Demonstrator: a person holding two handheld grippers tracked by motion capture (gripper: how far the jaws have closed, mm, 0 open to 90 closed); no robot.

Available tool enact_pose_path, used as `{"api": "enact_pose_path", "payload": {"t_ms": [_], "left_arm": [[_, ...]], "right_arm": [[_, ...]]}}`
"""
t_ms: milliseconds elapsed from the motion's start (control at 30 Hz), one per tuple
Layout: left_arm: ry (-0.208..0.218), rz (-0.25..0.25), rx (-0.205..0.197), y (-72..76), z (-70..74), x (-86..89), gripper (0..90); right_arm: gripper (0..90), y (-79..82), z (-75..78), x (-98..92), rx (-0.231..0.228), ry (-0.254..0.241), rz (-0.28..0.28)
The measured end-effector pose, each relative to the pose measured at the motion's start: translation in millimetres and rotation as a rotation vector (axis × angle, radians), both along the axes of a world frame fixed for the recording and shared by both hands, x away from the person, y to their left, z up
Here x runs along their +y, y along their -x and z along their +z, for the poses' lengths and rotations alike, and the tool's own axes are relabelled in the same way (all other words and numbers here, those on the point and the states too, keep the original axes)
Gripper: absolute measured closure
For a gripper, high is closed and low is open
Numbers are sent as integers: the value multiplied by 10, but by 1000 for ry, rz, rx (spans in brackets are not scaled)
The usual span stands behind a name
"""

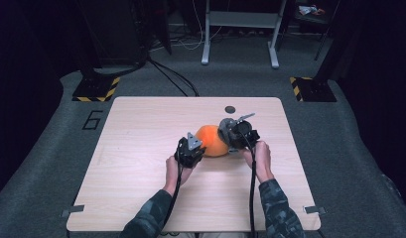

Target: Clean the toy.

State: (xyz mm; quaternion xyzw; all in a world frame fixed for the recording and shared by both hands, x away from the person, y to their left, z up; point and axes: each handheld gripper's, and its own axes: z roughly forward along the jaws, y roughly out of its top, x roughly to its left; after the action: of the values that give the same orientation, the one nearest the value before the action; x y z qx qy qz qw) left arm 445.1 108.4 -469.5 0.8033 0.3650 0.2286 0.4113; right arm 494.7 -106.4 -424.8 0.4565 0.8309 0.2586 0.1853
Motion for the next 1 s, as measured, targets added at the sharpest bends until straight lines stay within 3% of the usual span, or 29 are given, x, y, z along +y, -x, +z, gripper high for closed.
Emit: {"api": "enact_pose_path", "payload": {"t_ms": [200, 400, 500, 600, 800, 1000], "left_arm": [[20, -27, -4, 49, 109, -8, 818], [26, -45, 11, 86, 183, -79, 815], [26, -37, 13, 78, 179, -91, 813], [22, -29, 28, 49, 154, -65, 811], [36, -19, 42, 22, 130, -41, 807], [30, -20, 46, 9, 124, -35, 807]], "right_arm": [[688, 95, 218, -42, -47, -38, 8], [687, 207, 413, 189, -78, -49, 94], [687, 206, 384, 327, -71, -19, 140], [688, 194, 305, 412, -58, 14, 131], [689, 152, 231, 336, -52, -3, 120], [688, 107, 105, 120, -3, -9, 56]]}}
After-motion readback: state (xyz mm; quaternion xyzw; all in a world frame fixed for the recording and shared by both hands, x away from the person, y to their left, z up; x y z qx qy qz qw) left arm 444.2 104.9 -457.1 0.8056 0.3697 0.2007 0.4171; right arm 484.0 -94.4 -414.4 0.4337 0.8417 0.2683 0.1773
